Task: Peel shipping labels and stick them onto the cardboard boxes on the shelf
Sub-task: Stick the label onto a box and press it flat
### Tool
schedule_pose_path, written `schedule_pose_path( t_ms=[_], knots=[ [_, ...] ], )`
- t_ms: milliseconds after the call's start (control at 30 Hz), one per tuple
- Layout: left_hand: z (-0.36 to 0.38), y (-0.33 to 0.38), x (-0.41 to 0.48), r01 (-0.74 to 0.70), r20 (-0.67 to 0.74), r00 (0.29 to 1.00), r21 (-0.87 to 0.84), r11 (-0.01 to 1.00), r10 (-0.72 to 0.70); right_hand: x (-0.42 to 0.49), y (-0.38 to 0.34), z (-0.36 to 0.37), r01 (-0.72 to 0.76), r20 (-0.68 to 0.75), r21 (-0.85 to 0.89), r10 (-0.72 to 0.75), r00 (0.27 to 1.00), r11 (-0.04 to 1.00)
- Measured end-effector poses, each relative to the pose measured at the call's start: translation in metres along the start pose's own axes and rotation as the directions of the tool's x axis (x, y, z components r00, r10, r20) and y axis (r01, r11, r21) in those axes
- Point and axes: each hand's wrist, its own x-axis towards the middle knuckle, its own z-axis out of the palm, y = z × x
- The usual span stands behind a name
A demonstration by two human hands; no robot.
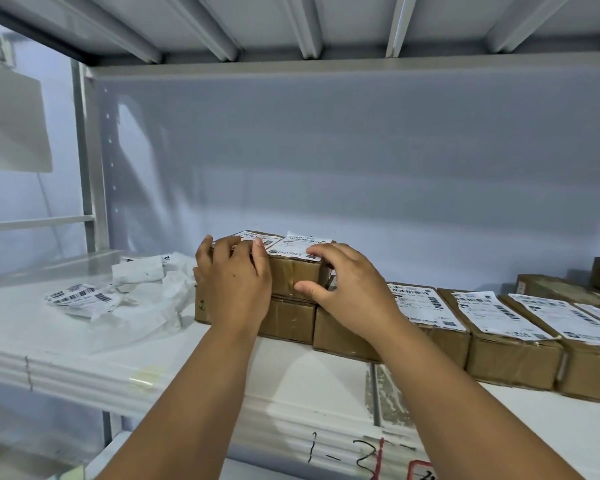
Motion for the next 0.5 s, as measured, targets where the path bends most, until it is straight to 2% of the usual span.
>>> schedule_pose_path(
  t_ms=[67,133,233,300,367,433,500],
  knots=[
    [-0.004,0.006,-0.003,0.024,0.009,1.0,-0.004,1.0,-0.024,0.0,0.001,0.001,0.001,0.002,-0.031,-0.001,1.0,1.0],
    [-0.006,0.009,-0.003,-0.009,-0.015,1.0,0.005,1.0,0.01,0.0,0.001,0.001,0.004,0.007,-0.06,-0.003,1.0,0.998],
    [-0.007,0.011,-0.004,-0.194,-0.124,0.974,-0.03,0.981,0.189,0.0,-0.001,0.0,-0.006,-0.029,-0.067,0.004,1.0,0.998],
    [-0.009,0.017,-0.006,-0.403,-0.2,0.901,-0.057,0.914,0.385,-0.001,-0.006,-0.003,-0.007,-0.13,-0.068,-0.002,0.991,0.998],
    [-0.011,0.028,-0.01,-0.589,-0.23,0.792,-0.04,0.807,0.566,-0.003,-0.011,-0.011,-0.013,-0.237,-0.064,-0.003,0.972,0.998],
    [-0.015,0.042,-0.013,-0.668,-0.204,0.728,0.004,0.744,0.655,-0.01,-0.01,-0.022,-0.016,-0.252,-0.087,-0.006,0.968,0.996],
    [-0.017,0.058,-0.017,-0.672,-0.131,0.732,0.027,0.74,0.669,-0.017,-0.004,-0.033,-0.019,-0.189,-0.14,-0.007,0.982,0.99]
  ],
)
